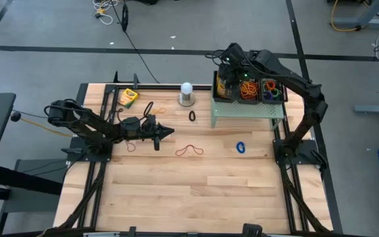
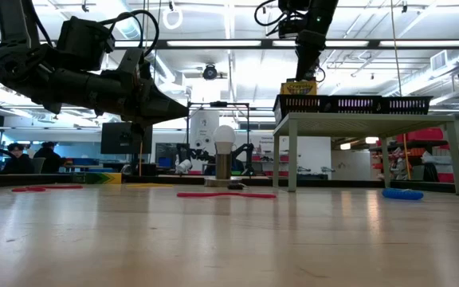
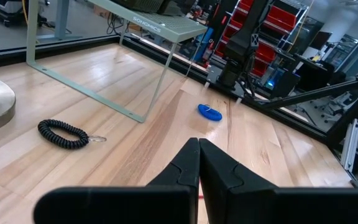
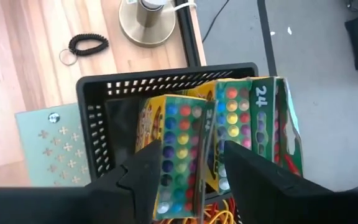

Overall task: Pick & Place Office Desk Supplies
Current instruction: Put the bottom crayon box into the left basket on the shelf

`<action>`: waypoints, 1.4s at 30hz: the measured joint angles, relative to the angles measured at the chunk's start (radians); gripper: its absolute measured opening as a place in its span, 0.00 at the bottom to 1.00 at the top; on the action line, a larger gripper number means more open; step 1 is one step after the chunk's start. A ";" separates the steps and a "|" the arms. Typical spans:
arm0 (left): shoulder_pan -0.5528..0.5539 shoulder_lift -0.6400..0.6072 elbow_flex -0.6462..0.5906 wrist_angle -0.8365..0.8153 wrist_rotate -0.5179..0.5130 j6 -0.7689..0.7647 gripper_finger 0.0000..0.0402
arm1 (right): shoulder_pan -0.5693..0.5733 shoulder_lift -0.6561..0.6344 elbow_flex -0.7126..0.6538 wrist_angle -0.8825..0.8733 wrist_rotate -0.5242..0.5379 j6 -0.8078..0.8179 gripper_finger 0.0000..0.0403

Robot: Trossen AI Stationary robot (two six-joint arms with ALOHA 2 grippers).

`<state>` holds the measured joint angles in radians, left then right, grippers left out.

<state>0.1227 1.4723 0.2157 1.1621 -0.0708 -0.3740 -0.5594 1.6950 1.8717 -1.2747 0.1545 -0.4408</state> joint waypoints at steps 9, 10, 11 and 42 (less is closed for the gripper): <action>0.000 0.000 0.000 0.000 0.000 0.000 0.02 | 0.008 -0.001 0.000 -0.012 0.001 0.010 0.30; 0.000 0.000 0.000 0.000 0.000 0.000 0.02 | 0.008 -0.001 0.000 -0.012 0.001 0.010 0.26; 0.000 0.000 0.000 0.000 0.000 0.000 0.02 | 0.008 -0.001 0.000 -0.012 0.001 0.006 0.23; 0.000 0.000 0.000 0.000 0.000 0.000 0.03 | 0.010 -0.002 0.000 0.058 0.056 -0.185 0.02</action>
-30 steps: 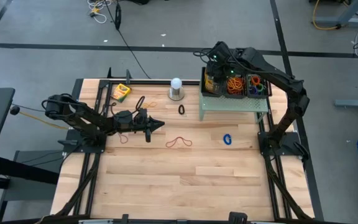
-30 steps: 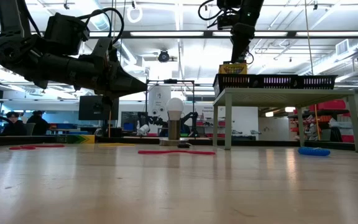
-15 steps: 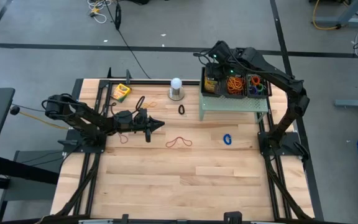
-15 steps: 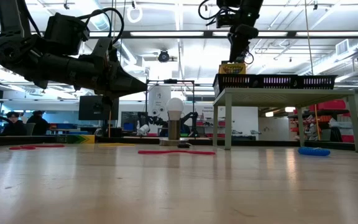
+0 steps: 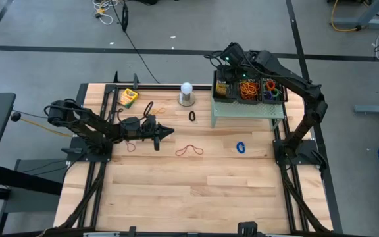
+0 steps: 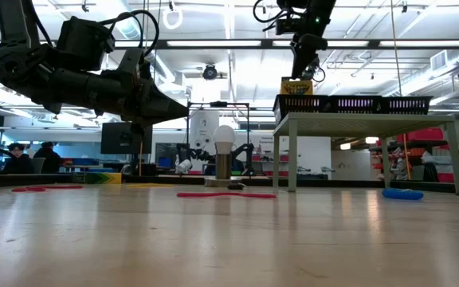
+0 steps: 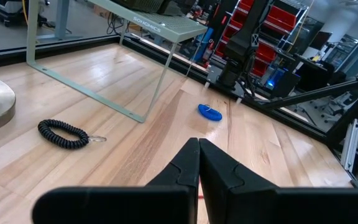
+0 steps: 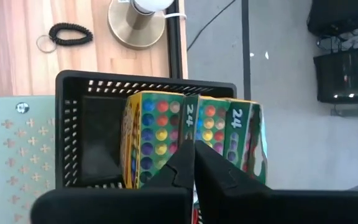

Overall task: Pick & Place Office Desk Supplies
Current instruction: Put the bottom crayon box into the left basket on the shelf, then put the right red rubber band into the middle basket on the shelf

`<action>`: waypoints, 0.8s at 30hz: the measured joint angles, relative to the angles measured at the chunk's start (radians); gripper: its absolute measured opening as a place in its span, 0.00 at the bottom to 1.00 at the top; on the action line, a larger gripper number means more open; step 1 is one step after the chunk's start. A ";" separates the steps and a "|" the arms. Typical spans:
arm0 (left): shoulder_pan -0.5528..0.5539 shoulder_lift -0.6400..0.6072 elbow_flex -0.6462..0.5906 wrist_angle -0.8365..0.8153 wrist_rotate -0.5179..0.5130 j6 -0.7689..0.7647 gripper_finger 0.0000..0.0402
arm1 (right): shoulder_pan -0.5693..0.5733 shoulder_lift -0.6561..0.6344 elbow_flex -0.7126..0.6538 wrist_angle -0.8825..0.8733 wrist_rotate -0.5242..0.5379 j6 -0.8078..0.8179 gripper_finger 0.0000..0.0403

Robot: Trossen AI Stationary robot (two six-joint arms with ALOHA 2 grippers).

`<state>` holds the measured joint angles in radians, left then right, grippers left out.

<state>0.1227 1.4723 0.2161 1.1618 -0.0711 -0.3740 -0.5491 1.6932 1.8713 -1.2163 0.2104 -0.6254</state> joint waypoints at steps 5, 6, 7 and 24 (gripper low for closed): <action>0.000 0.000 0.000 0.000 0.000 0.000 0.03 | 0.000 -0.001 0.000 0.003 0.003 0.045 0.09; 0.000 0.000 0.000 0.000 0.000 0.000 0.03 | 0.000 -0.001 0.000 0.002 0.003 0.051 0.11; 0.000 0.000 0.000 0.000 0.000 0.000 0.03 | 0.001 -0.001 0.000 0.002 0.003 0.056 0.13; -0.007 0.000 -0.002 -0.001 -0.002 0.000 0.03 | 0.100 -0.177 0.000 0.082 0.044 0.267 0.32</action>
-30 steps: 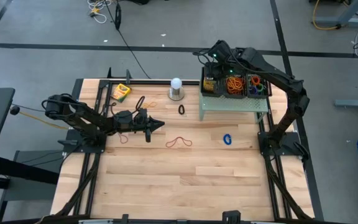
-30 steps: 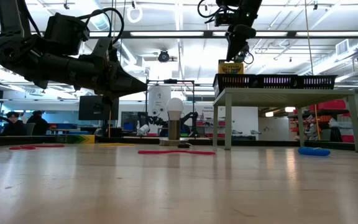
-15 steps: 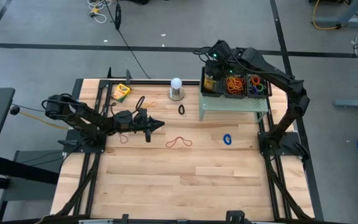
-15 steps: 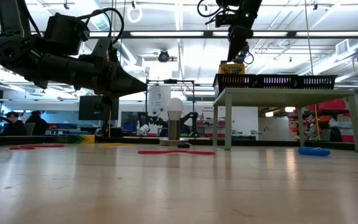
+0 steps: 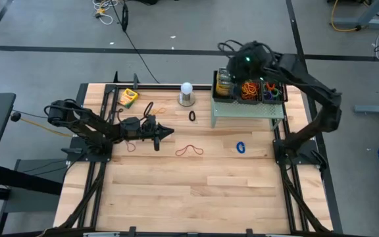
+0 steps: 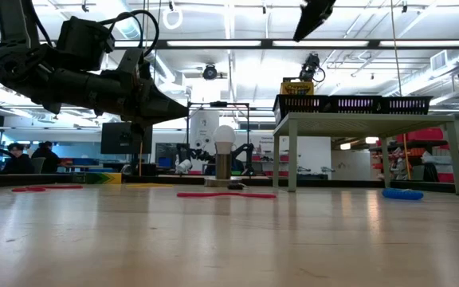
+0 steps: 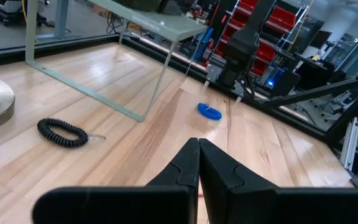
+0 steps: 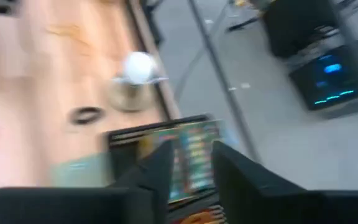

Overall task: Pick & Place Office Desk Supplies
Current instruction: Put the right red rubber band into the middle basket on the shelf

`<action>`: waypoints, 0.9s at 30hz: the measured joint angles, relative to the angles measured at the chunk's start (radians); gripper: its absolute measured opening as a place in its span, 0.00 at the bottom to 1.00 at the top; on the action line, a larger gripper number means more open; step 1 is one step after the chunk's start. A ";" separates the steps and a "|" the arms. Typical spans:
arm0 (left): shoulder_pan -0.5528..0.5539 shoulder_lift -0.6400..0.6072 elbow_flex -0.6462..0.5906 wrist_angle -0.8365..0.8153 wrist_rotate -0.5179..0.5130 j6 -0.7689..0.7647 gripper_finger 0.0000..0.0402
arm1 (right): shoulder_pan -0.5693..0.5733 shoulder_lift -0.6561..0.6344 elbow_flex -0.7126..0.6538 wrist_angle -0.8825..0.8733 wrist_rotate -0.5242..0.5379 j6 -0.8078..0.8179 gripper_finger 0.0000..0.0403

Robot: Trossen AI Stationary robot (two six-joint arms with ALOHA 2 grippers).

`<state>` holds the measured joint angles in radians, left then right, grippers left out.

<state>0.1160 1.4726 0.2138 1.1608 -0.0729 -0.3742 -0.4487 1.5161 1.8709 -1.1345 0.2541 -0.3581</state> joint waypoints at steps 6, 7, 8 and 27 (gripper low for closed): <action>-0.088 0.001 -0.037 0.022 -0.116 0.034 0.01 | 0.218 -0.084 -0.204 0.069 -0.038 0.250 0.03; -0.106 0.000 -0.050 0.050 -0.120 0.044 0.01 | 0.266 -0.101 -0.272 0.129 -0.038 0.304 0.03; -0.121 0.000 -0.065 0.077 -0.126 0.049 0.01 | 0.316 -0.117 -0.342 0.196 -0.038 0.360 0.03; -0.168 0.000 -0.208 0.212 -0.103 -0.003 0.01 | 0.595 0.289 -0.664 0.766 -0.057 0.982 0.13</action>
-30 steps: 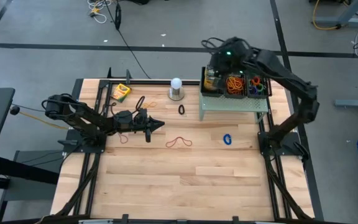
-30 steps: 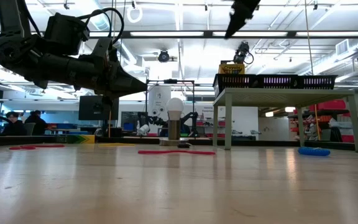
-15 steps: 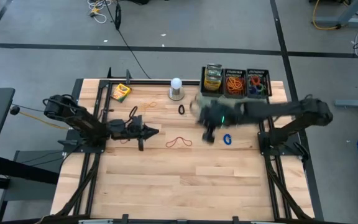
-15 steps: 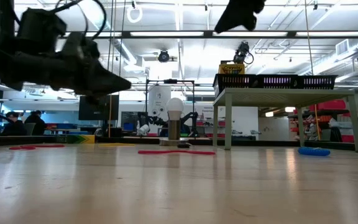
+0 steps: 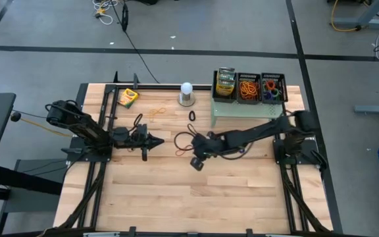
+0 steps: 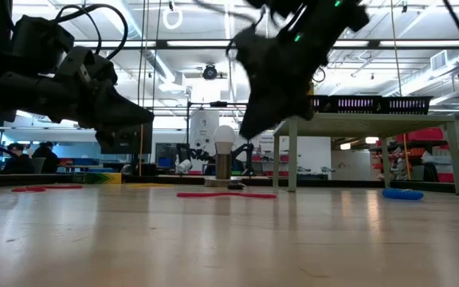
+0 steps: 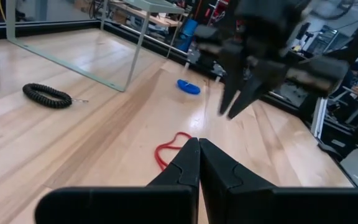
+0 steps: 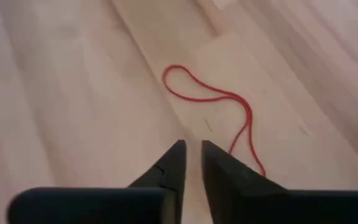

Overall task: Pick & Place Office Desk Supplies
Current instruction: Put the right red rubber band into the middle basket on the shelf

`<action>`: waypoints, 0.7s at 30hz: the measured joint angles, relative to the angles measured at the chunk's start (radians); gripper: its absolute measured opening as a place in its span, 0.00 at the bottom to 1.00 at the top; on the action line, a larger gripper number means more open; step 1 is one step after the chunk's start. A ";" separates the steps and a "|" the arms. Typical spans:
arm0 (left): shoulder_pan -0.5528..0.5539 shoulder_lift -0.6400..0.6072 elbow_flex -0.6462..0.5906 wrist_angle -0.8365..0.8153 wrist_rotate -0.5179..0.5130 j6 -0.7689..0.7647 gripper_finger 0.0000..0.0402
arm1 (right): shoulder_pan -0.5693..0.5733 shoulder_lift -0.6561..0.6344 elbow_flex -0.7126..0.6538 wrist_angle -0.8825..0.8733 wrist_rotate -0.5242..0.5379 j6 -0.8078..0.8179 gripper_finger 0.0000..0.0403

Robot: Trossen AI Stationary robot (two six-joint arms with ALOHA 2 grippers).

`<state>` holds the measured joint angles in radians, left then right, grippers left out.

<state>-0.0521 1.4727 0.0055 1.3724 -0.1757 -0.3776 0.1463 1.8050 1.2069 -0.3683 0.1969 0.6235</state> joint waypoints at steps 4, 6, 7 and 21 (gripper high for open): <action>0.000 0.000 0.000 -0.010 0.000 -0.006 0.01 | -0.035 0.075 0.022 -0.002 -0.014 0.001 0.22; 0.000 0.000 0.000 -0.010 0.000 -0.012 0.01 | -0.055 0.107 0.030 -0.001 -0.014 0.000 0.26; 0.000 0.000 0.000 -0.009 0.000 -0.014 0.01 | -0.066 0.118 0.031 0.000 -0.014 0.000 0.27; 0.000 0.000 0.003 -0.010 -0.011 -0.028 0.02 | -0.163 0.213 0.033 0.084 -0.070 -0.072 0.31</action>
<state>-0.0525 1.4727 0.0083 1.3624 -0.1864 -0.4055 -0.0171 2.0178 1.2396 -0.2843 0.1267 0.5510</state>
